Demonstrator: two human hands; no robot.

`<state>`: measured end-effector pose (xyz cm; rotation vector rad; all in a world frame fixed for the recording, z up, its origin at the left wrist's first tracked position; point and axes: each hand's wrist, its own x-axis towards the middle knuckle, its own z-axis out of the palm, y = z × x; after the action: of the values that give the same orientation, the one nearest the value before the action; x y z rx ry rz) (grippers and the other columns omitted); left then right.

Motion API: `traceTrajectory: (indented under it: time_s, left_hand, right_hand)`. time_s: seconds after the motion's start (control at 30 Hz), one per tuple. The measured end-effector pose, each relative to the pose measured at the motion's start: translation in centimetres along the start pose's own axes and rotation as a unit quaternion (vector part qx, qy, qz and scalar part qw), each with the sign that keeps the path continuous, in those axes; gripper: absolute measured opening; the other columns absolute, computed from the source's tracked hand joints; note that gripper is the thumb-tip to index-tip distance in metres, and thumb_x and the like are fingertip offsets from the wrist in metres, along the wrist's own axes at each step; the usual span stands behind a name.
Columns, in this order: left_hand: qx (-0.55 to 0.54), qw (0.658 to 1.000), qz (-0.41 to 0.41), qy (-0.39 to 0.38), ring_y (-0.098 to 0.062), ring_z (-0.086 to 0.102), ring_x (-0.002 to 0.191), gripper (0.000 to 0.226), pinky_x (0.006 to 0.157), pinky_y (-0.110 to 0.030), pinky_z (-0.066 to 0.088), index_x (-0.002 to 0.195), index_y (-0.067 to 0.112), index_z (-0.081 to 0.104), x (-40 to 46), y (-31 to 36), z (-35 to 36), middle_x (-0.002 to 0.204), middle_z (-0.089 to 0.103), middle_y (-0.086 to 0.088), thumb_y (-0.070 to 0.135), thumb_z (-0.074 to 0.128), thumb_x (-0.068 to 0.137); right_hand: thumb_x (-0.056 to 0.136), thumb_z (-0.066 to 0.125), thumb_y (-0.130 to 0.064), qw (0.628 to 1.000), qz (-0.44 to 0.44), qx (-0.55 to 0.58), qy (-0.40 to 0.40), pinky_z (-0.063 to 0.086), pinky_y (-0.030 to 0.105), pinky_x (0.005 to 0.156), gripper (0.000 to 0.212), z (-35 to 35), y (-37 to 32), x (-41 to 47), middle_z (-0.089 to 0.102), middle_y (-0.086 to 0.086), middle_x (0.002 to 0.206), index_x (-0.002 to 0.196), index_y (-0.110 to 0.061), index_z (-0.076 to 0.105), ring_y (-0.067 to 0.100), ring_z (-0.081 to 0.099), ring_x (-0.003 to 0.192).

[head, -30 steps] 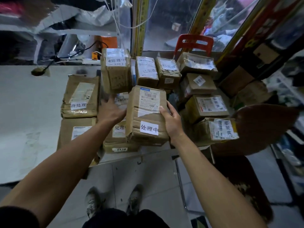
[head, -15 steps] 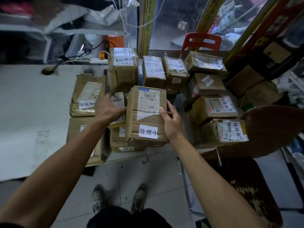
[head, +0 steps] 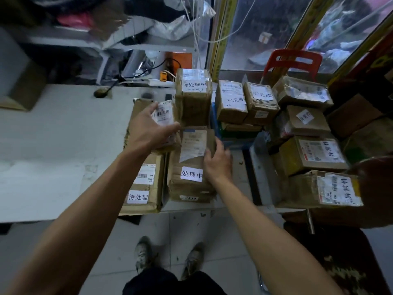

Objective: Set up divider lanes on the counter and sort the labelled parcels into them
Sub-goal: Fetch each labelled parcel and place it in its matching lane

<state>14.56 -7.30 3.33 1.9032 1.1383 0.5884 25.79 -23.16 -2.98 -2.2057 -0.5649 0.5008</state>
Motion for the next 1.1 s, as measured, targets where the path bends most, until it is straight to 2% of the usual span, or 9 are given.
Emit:
traceTrajectory:
  time_s: [0.1, 0.37, 0.47, 0.6, 0.7, 0.8, 0.93, 1.03, 1.1]
  left_hand:
    - [0.004, 1.000, -0.005, -0.017, -0.021, 0.060, 0.111, 0.095, 0.089, -0.041, 0.060, 0.155, 0.025, 0.039, 0.0, -0.3, 0.6, 0.135, 0.056, -0.005, 0.039, 0.088, 0.075]
    - [0.010, 0.998, 0.015, -0.053, -0.013, 0.053, 0.112, 0.094, 0.090, -0.029, 0.053, 0.155, 0.019, 0.039, 0.3, 0.5, 3.2, 0.138, 0.057, -0.007, 0.035, 0.088, 0.075]
    - [0.054, 0.995, 0.053, -0.068, -0.019, 0.056, 0.117, 0.097, 0.098, -0.039, 0.055, 0.152, 0.022, 0.042, 0.7, 0.9, 4.2, 0.136, 0.057, -0.007, 0.038, 0.090, 0.069]
    - [0.134, 0.973, 0.134, -0.130, -0.024, 0.045, 0.129, 0.093, 0.099, -0.029, 0.040, 0.149, 0.029, 0.047, 1.5, 1.6, 4.3, 0.141, 0.048, -0.009, 0.035, 0.091, 0.067]
    - [0.168, 0.942, 0.197, -0.211, -0.024, 0.041, 0.137, 0.091, 0.104, -0.035, 0.044, 0.147, 0.030, 0.051, 2.4, 2.5, 3.8, 0.151, 0.042, -0.005, 0.024, 0.093, 0.066]
    - [0.192, 0.921, 0.209, -0.267, -0.025, 0.041, 0.137, 0.088, 0.105, -0.042, 0.047, 0.145, 0.033, 0.052, 3.4, 2.5, 4.1, 0.152, 0.041, -0.001, 0.022, 0.092, 0.067]
    - [0.242, 0.908, 0.186, -0.287, -0.026, 0.039, 0.136, 0.089, 0.107, -0.045, 0.043, 0.150, 0.038, 0.043, 4.3, 2.4, 4.4, 0.148, 0.041, -0.001, 0.027, 0.088, 0.074]
    - [0.310, 0.889, 0.212, -0.261, -0.027, 0.040, 0.137, 0.090, 0.108, -0.044, 0.040, 0.156, 0.039, 0.034, 4.2, 1.9, 4.5, 0.152, 0.040, -0.002, 0.031, 0.083, 0.081]
    - [0.309, 0.885, 0.226, -0.266, -0.027, 0.043, 0.136, 0.085, 0.107, -0.043, 0.040, 0.155, 0.039, 0.035, 4.3, 1.9, 4.4, 0.153, 0.042, -0.002, 0.029, 0.081, 0.084]
  right_hand:
    - [0.105, 0.046, -0.038, 0.999, 0.009, -0.050, -0.010, 0.031, 0.049, 0.114, 0.057, 1.0, -0.1, 0.0, 0.035, 0.011, 0.149, 0.157, -0.031, 0.024, 0.029, 0.033, 0.137]
    - [0.106, 0.046, -0.039, 0.998, 0.011, -0.028, -0.048, 0.022, 0.050, 0.118, 0.059, 1.0, -0.8, 1.7, 0.031, 0.011, 0.156, 0.159, -0.030, 0.021, 0.029, 0.025, 0.145]
    - [0.105, 0.047, -0.042, 0.999, 0.006, -0.019, -0.051, 0.022, 0.050, 0.118, 0.060, 0.8, -0.2, 1.7, 0.029, 0.009, 0.157, 0.159, -0.031, 0.020, 0.028, 0.024, 0.146]
    - [0.104, 0.046, -0.046, 0.999, 0.001, -0.012, -0.045, 0.027, 0.058, 0.117, 0.060, 0.9, 0.6, 1.5, 0.031, 0.008, 0.156, 0.157, -0.036, 0.021, 0.029, 0.028, 0.144]
    - [0.104, 0.047, -0.044, 0.999, 0.000, -0.016, -0.042, 0.029, 0.059, 0.115, 0.057, 1.2, 1.0, 1.4, 0.035, 0.008, 0.152, 0.156, -0.037, 0.023, 0.029, 0.031, 0.140]
    - [0.103, 0.048, -0.041, 0.999, 0.002, -0.044, -0.029, 0.030, 0.058, 0.113, 0.057, 1.3, 1.0, 1.4, 0.039, 0.008, 0.148, 0.155, -0.035, 0.025, 0.029, 0.033, 0.136]
    - [0.103, 0.046, -0.043, 0.999, -0.003, -0.047, -0.018, 0.029, 0.055, 0.113, 0.055, 1.7, 0.7, 1.3, 0.039, 0.007, 0.148, 0.154, -0.033, 0.027, 0.028, 0.033, 0.135]
    - [0.102, 0.048, -0.042, 0.999, -0.005, -0.045, -0.007, 0.029, 0.052, 0.114, 0.054, 2.0, 0.4, 1.3, 0.039, 0.005, 0.150, 0.153, -0.032, 0.031, 0.025, 0.033, 0.135]
    - [0.103, 0.049, -0.041, 0.999, -0.007, -0.043, -0.006, 0.030, 0.048, 0.113, 0.052, 1.9, 0.4, 1.2, 0.039, 0.004, 0.150, 0.151, -0.032, 0.033, 0.024, 0.033, 0.135]
